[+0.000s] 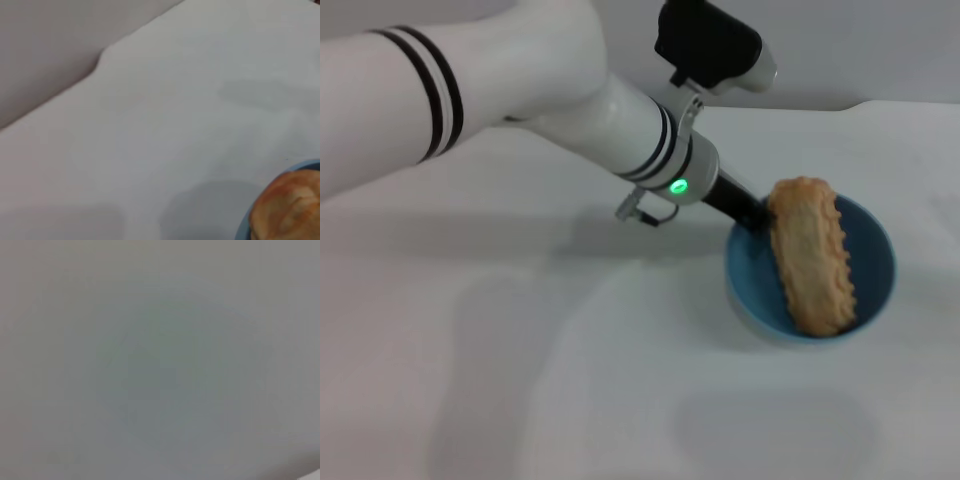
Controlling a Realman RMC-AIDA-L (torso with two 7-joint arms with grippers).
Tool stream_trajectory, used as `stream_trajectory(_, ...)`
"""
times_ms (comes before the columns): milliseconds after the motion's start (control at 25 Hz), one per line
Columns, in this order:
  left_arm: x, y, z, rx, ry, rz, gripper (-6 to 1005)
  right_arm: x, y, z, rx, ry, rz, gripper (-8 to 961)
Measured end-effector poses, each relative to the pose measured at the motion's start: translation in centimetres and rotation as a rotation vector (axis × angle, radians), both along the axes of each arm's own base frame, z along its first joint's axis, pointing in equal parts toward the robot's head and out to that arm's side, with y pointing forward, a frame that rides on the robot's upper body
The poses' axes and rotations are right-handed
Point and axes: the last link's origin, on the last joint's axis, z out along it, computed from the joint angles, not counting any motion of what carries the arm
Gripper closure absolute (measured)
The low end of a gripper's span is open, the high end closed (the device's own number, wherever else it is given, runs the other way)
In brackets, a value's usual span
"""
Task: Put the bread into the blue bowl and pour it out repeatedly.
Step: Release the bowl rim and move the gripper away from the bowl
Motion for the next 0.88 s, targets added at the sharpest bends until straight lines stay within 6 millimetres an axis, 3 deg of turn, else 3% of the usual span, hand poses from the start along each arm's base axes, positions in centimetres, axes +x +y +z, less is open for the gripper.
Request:
stream_trajectory(440, -2.0, -1.5, -0.8, 0.0, 0.005, 0.051, 999, 0.2, 0.1, -0.7, -0.012, 0.01, -0.019, 462)
stream_trajectory(880, -2.1, -1.5, -0.8, 0.007, 0.001, 0.053, 1000, 0.6, -0.2, -0.9, -0.011, 0.019, -0.037, 459)
